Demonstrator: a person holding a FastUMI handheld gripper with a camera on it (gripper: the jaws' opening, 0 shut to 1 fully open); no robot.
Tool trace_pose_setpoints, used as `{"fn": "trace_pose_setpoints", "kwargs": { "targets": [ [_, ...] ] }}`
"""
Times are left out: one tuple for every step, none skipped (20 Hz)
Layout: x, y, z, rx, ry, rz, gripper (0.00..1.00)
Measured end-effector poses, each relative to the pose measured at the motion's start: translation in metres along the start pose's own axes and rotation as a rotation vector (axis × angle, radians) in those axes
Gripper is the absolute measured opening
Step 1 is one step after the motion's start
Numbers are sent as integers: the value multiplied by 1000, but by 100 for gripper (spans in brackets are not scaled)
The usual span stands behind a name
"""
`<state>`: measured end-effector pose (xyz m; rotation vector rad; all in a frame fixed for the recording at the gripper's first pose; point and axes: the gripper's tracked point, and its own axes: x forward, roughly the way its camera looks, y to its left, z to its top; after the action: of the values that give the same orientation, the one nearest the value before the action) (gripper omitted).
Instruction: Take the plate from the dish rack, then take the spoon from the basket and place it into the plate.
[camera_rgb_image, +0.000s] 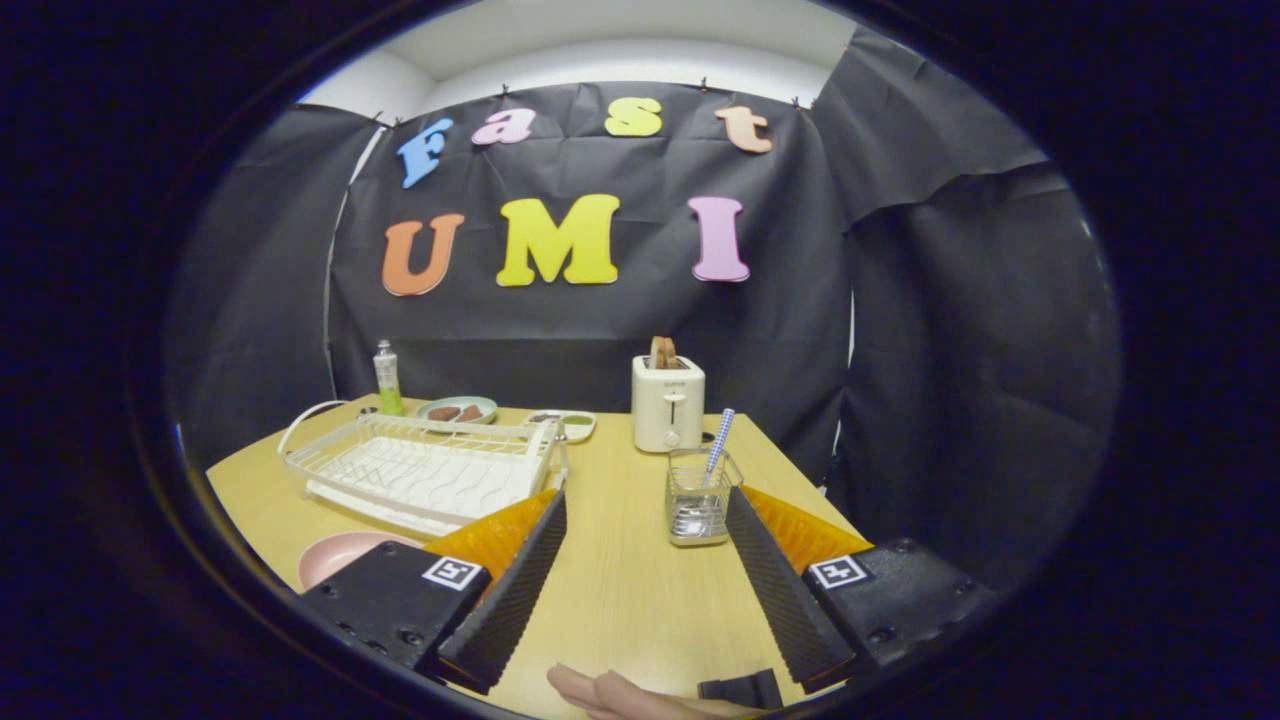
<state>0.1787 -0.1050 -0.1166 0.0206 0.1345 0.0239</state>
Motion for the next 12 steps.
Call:
{"fn": "trace_pose_setpoints", "kwargs": {
  "targets": [
    [15,-9,5,16,1,1,100],
    [30,-13,9,35,7,7,100],
    [46,-16,12,45,15,22,100],
    [65,-23,13,56,28,28,100],
    [82,-26,16,63,37,42,100],
    [101,-33,17,65,53,38,100],
    [119,-38,22,82,57,44,100],
    [138,-43,25,95,69,45,100],
    [155,-47,28,110,78,47,100],
    [170,-50,28,111,100,48,100],
    [182,-52,28,108,115,55,100],
    [194,-55,29,101,128,57,100]
  ]
}}
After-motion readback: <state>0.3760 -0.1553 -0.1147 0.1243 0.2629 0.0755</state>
